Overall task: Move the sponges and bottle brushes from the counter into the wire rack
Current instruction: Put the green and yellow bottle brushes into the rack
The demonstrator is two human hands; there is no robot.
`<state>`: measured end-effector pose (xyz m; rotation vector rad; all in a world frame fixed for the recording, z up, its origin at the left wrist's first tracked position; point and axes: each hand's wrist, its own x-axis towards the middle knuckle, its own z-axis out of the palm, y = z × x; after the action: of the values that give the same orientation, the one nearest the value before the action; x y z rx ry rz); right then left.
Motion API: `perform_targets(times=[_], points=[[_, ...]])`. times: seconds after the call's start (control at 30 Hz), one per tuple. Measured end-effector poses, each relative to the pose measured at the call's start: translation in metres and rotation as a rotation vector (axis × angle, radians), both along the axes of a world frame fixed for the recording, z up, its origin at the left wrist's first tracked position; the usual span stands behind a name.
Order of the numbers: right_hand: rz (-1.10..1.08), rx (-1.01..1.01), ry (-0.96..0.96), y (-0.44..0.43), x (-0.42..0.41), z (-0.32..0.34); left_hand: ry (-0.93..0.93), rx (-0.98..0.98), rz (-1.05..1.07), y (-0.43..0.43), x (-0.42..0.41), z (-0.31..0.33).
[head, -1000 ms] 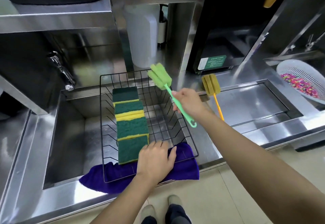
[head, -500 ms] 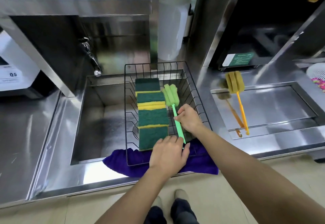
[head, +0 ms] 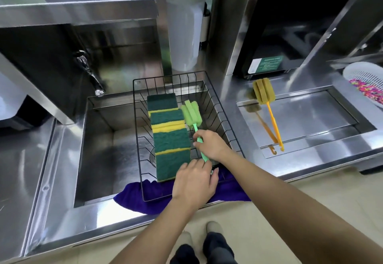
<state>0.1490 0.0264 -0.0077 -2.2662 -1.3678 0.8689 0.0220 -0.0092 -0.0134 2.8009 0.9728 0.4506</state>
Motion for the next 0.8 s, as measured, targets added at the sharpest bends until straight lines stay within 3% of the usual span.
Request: perform_targets(times=[0.1,0.27,0.37,0.6,0.8], points=[[-0.061,0.123,-0.012,-0.004,0.010,0.011,-0.005,0.001,-0.016,-0.002,0.007,0.004],[-0.229,0.294,0.133,-0.010,0.037,0.039,-0.026,-0.027,-0.051,-0.008,0.032,0.012],[-0.334,0.333,0.057,-0.017,0.064,0.042,-0.012,-0.021,-0.079,-0.010,0.046,0.013],[-0.683,0.258,-0.153,-0.055,0.135,0.028,0.032,0.003,-0.154,-0.021,0.062,0.006],[-0.696,0.012,-0.225,-0.074,0.166,0.006,0.074,0.038,-0.168,-0.022,0.065,0.004]])
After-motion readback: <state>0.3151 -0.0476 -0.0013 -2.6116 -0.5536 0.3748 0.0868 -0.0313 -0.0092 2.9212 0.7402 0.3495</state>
